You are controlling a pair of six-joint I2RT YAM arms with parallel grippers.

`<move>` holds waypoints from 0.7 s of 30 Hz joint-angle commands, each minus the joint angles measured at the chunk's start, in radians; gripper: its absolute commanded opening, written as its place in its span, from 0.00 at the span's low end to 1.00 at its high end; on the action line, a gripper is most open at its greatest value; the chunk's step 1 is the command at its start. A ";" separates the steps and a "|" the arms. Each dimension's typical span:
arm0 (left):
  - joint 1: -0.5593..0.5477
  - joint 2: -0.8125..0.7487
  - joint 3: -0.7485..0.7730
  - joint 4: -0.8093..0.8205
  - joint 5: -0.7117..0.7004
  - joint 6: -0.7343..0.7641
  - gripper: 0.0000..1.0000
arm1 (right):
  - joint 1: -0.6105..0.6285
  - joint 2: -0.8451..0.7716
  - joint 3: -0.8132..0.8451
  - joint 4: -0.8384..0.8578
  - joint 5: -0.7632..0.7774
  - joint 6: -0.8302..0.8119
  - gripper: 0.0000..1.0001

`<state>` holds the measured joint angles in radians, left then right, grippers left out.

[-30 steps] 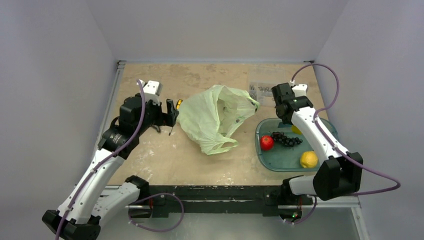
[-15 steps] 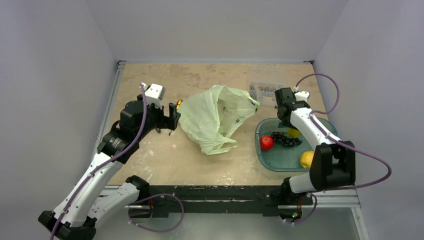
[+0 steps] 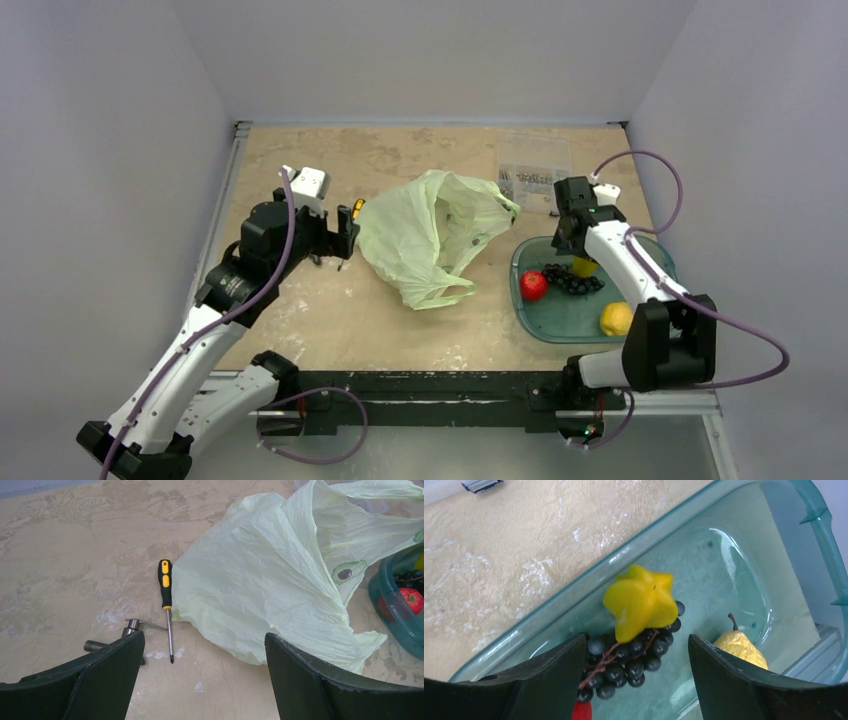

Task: Take the fake fruits out of the plastic bag
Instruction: Place the fake fruit in the bin, then reset both arms

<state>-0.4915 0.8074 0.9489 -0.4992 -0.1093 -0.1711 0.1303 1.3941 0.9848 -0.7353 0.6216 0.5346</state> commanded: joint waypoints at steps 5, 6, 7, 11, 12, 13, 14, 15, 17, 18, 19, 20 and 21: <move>-0.004 -0.012 -0.013 0.043 -0.014 0.016 0.91 | -0.001 -0.301 0.112 -0.081 -0.184 -0.062 0.78; -0.005 -0.022 -0.013 0.046 -0.009 0.016 0.91 | -0.001 -0.346 0.118 -0.064 -0.245 -0.090 0.81; -0.005 -0.033 -0.018 0.054 -0.002 0.015 0.91 | -0.002 -0.389 0.120 -0.054 -0.302 -0.101 0.87; -0.004 -0.079 -0.001 0.020 0.023 -0.028 0.91 | -0.002 -0.542 0.135 -0.057 -0.466 -0.114 0.99; -0.003 -0.096 0.022 -0.019 0.035 -0.048 0.91 | -0.002 -0.569 0.143 -0.064 -0.493 -0.112 0.99; -0.004 -0.116 0.041 -0.049 0.054 -0.068 0.91 | -0.002 -0.598 0.154 -0.071 -0.503 -0.109 0.99; -0.004 -0.141 0.058 -0.076 0.071 -0.092 0.91 | -0.001 -0.621 0.167 -0.078 -0.508 -0.103 0.99; -0.004 -0.169 0.074 -0.101 0.087 -0.113 0.91 | -0.002 -0.640 0.181 -0.087 -0.511 -0.093 0.99; -0.004 -0.229 0.105 -0.143 0.117 -0.147 0.91 | -0.002 -0.670 0.215 -0.101 -0.525 -0.081 0.99; -0.003 -0.258 0.122 -0.166 0.131 -0.160 0.92 | -0.002 -0.685 0.234 -0.108 -0.538 -0.079 0.99; -0.004 -0.282 0.136 -0.186 0.133 -0.169 0.92 | -0.003 -0.697 0.251 -0.110 -0.546 -0.074 0.99; -0.003 -0.304 0.151 -0.207 0.125 -0.174 0.92 | -0.002 -0.712 0.267 -0.109 -0.554 -0.071 0.99; -0.004 -0.322 0.166 -0.227 0.114 -0.178 0.91 | -0.002 -0.725 0.286 -0.106 -0.555 -0.066 0.99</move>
<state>-0.4923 0.5682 1.0241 -0.6460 -0.0238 -0.2821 0.1299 0.7071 1.1877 -0.8295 0.1345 0.4553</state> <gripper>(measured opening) 0.913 0.987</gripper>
